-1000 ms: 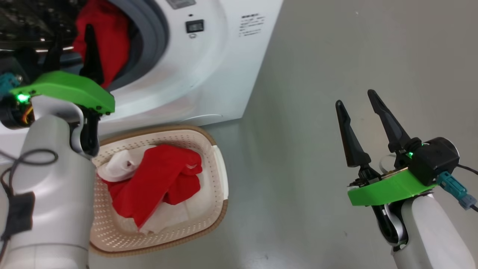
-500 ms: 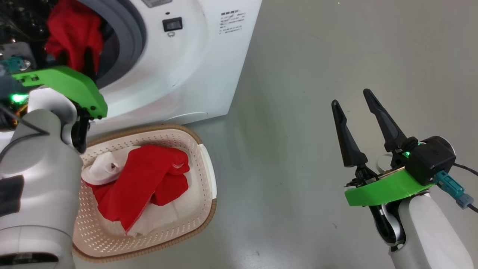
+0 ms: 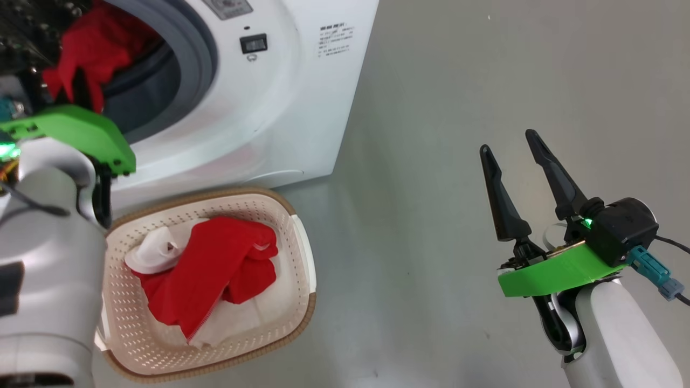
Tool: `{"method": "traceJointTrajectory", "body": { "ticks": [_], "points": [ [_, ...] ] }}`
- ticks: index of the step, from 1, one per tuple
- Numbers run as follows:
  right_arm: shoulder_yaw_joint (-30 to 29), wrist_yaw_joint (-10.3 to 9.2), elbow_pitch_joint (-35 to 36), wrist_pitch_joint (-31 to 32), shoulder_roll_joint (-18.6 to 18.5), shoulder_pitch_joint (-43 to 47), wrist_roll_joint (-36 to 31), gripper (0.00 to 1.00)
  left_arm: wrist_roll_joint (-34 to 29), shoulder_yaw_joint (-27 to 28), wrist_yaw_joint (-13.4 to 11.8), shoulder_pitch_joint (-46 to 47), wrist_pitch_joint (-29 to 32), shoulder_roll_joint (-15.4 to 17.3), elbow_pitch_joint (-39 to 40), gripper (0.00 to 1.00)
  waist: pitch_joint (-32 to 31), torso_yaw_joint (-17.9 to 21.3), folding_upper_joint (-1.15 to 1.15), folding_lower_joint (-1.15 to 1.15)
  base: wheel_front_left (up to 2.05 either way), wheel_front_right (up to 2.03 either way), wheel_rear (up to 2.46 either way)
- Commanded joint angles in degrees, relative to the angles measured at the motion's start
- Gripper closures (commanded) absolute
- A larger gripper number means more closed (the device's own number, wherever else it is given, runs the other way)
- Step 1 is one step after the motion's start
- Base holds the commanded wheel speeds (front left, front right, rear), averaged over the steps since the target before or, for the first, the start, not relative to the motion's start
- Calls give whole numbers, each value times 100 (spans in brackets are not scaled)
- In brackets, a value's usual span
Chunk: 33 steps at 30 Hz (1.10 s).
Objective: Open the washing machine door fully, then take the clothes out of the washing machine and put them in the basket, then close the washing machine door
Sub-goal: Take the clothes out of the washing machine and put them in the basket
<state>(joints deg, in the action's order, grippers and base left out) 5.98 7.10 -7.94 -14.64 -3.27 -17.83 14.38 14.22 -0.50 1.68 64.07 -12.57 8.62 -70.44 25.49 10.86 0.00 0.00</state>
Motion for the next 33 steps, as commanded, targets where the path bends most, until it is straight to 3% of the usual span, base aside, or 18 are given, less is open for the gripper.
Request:
{"method": "traceJointTrajectory", "body": {
  "ticks": [1, 6, 11, 24, 33],
  "points": [
    [76, 39, 116, -36, 12, -26, 38, 0, -32, 46, -35, -154, -75, 246, 153, 100, -65, -35, 0, 0, 0, 0, 0],
    [73, 39, 83, -36, 23, 52, 26, 0, -78, 66, -163, -690, -236, 329, 728, 100, -319, -106, 0, 0, 0, 0, 0],
    [50, 39, 34, -36, 30, 135, 6, 0, -160, 199, -338, -1477, -240, 320, 1929, 100, -598, -159, 0, 0, 0, 0, 0],
    [97, 39, -133, -36, 37, 443, -22, 0, -270, 531, -477, -3424, -242, -38, 4640, 100, -1364, -319, 0, 0, 0, 0, 0],
    [95, 39, -154, -36, 38, 581, 1, 0, -458, 399, -681, -4372, -216, -234, 6203, 100, -1553, -380, 0, 0, 0, 0, 0]
  ]
}}
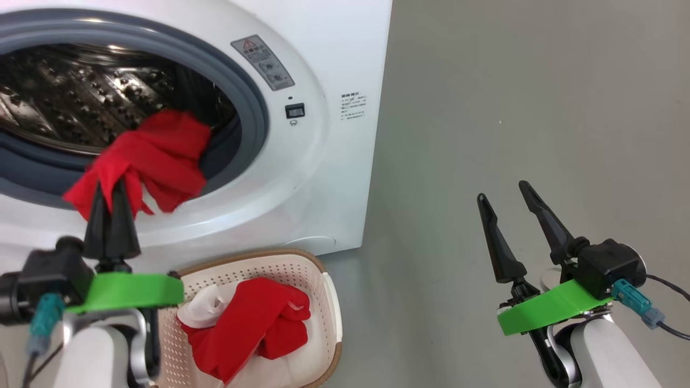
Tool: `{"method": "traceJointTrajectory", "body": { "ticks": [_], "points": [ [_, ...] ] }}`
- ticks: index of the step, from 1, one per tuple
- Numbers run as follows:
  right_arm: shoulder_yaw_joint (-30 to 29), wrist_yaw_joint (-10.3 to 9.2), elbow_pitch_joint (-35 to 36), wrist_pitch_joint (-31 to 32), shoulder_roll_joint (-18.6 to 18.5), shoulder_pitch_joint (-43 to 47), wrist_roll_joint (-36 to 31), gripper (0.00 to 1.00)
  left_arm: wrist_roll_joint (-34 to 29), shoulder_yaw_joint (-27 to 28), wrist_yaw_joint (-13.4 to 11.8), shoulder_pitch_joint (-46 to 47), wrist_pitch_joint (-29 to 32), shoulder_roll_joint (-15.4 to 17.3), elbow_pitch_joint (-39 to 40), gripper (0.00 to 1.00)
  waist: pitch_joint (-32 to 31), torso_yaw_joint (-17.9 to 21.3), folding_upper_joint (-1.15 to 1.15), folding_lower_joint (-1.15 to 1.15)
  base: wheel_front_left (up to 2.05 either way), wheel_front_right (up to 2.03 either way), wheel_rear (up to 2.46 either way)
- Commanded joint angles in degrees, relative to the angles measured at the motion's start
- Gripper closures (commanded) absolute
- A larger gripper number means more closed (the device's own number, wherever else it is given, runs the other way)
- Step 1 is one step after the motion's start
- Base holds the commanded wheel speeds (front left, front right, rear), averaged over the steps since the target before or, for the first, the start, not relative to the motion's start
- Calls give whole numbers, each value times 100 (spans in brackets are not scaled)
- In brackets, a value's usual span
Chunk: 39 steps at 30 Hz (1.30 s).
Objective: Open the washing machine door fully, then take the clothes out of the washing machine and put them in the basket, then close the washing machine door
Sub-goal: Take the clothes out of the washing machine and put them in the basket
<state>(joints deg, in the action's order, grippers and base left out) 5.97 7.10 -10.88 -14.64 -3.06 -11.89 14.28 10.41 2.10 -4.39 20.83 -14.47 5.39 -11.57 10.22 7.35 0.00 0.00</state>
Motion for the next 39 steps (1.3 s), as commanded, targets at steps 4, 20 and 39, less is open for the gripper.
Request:
{"method": "traceJointTrajectory", "body": {
  "ticks": [4, 20, 39],
  "points": [
    [77, 39, 173, -36, 18, 16, 5, 0, -239, -45, -246, -318, 93, 12, 1132, 100, -3, -75, 0, 0, 0, 0, 0],
    [210, 39, 190, -36, 18, -56, 45, 0, 157, -518, -381, -927, 575, -175, 1452, 100, 312, -155, 0, 0, 0, 0, 0],
    [254, 39, 297, -36, 18, -383, 50, 0, 1315, -1162, 63, 578, 87, -249, -3086, 100, 1286, -108, 0, 0, 0, 0, 0]
  ]
}}
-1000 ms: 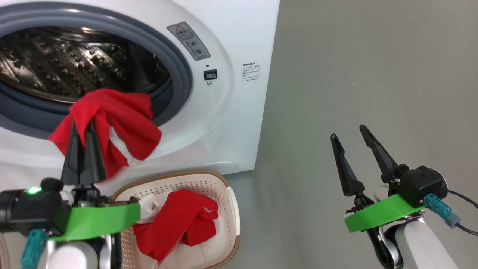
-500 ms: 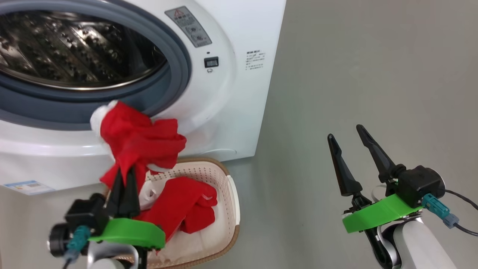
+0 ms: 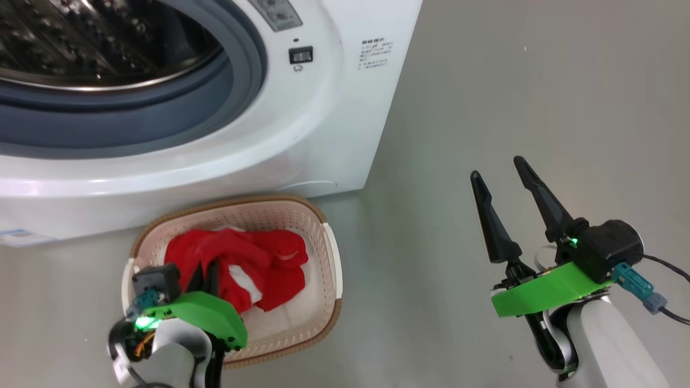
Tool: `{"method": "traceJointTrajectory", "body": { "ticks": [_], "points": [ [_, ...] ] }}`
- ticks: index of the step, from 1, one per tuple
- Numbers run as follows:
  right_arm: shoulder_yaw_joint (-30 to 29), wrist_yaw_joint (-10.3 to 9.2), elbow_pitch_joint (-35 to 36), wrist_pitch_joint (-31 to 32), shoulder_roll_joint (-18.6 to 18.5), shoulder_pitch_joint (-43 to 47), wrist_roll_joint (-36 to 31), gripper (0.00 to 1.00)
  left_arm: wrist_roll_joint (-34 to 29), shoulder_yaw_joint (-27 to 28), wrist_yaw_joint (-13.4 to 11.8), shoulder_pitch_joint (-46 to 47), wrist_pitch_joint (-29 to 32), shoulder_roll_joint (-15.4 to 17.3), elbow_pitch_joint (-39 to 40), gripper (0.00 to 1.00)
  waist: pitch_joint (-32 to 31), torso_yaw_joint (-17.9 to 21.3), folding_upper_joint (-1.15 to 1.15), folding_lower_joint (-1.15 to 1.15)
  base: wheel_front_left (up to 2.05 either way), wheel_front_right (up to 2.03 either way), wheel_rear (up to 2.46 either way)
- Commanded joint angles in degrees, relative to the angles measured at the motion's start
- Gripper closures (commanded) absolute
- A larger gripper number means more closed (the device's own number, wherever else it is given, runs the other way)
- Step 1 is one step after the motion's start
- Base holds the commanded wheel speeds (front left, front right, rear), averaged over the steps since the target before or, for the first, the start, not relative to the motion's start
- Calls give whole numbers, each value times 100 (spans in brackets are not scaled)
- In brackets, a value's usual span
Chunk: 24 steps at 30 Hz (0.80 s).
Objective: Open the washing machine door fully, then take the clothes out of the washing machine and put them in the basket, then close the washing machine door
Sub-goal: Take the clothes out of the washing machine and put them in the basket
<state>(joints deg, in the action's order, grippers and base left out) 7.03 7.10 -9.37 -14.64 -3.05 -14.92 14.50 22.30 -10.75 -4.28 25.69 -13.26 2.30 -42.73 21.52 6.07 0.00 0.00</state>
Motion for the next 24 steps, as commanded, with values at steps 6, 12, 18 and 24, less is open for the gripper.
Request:
{"method": "traceJointTrajectory", "body": {
  "ticks": [6, 12, 18, 24],
  "points": [
    [207, 39, 155, -36, 17, -247, 75, 0, 1266, -292, 498, 756, 385, 59, -1306, 100, 450, 90, 0, 0, 0, 0, 0],
    [238, 39, 148, -36, 17, -346, 91, 0, 1680, -855, 683, 1242, 553, 58, -2205, 100, 665, 182, 0, 0, 0, 0, 0],
    [231, 39, 138, -36, 17, -402, 98, 0, 1882, -1080, 640, 1414, 574, 58, -2668, 95, 744, 284, 0, 0, 0, 0, 0],
    [170, 39, 93, -36, 17, -360, 86, 0, 1923, -1344, 688, 1507, 231, 58, -2863, 0, 646, 290, 0, 0, 0, 0, 0]
  ]
}}
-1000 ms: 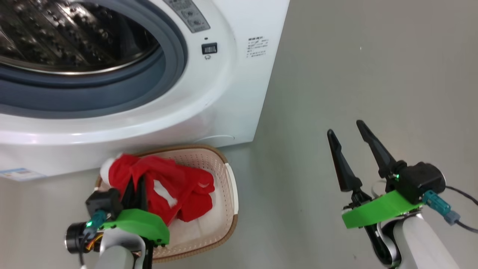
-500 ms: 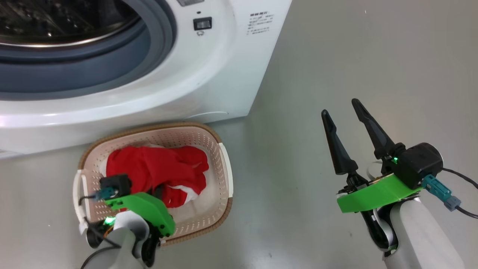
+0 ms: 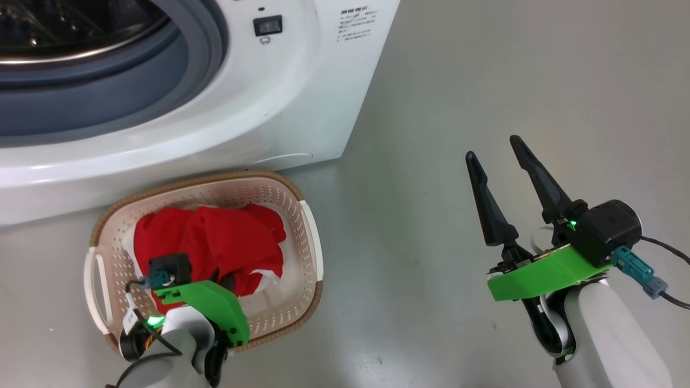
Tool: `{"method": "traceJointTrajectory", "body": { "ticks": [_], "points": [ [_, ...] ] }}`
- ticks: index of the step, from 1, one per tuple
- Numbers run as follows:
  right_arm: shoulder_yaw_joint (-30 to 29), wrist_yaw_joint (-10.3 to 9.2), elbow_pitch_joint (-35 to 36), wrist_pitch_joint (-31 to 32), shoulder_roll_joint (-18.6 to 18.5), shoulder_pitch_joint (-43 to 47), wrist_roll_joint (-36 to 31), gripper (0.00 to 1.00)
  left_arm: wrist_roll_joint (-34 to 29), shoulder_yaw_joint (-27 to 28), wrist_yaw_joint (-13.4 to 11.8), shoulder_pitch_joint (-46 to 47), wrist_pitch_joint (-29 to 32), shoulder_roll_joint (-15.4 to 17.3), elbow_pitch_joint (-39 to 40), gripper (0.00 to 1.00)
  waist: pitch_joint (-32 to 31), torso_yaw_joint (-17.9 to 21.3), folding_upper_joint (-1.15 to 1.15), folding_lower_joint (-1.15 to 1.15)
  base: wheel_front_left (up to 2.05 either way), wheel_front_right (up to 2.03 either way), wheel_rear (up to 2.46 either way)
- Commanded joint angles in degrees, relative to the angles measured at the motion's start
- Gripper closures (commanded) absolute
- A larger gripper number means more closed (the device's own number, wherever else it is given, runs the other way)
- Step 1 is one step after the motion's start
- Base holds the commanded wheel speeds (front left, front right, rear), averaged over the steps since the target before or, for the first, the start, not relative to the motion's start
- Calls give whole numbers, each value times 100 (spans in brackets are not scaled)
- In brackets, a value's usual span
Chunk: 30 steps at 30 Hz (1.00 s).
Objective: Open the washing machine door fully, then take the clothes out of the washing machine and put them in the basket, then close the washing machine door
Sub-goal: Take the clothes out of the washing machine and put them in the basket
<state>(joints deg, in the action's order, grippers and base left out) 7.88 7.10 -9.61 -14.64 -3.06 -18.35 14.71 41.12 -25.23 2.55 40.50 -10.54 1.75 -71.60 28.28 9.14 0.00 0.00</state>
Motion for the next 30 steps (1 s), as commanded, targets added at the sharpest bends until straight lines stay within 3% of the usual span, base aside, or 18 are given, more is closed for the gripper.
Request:
{"method": "traceJointTrajectory", "body": {
  "ticks": [1, 10, 15, 30],
  "points": [
    [79, 39, 104, -36, 18, -7, 63, 0, 52, 87, 11, 30, -93, 113, 12, 0, -74, -31, 0, 0, 0, 0, 0],
    [85, 39, 28, -36, 18, 130, 45, 0, -16, 40, -41, -193, -437, 124, 233, 0, -637, -211, 0, 0, 0, 0, 0],
    [82, 39, -8, -36, 18, 258, 14, 0, -315, 385, -208, -648, -443, 267, 1145, 0, -961, -338, 0, 0, 0, 0, 0],
    [20, 39, -83, -36, 18, 707, 22, 0, -1282, 1736, -125, -2248, -445, 204, 3668, 0, -1827, -517, 0, 0, 0, 0, 0]
  ]
}}
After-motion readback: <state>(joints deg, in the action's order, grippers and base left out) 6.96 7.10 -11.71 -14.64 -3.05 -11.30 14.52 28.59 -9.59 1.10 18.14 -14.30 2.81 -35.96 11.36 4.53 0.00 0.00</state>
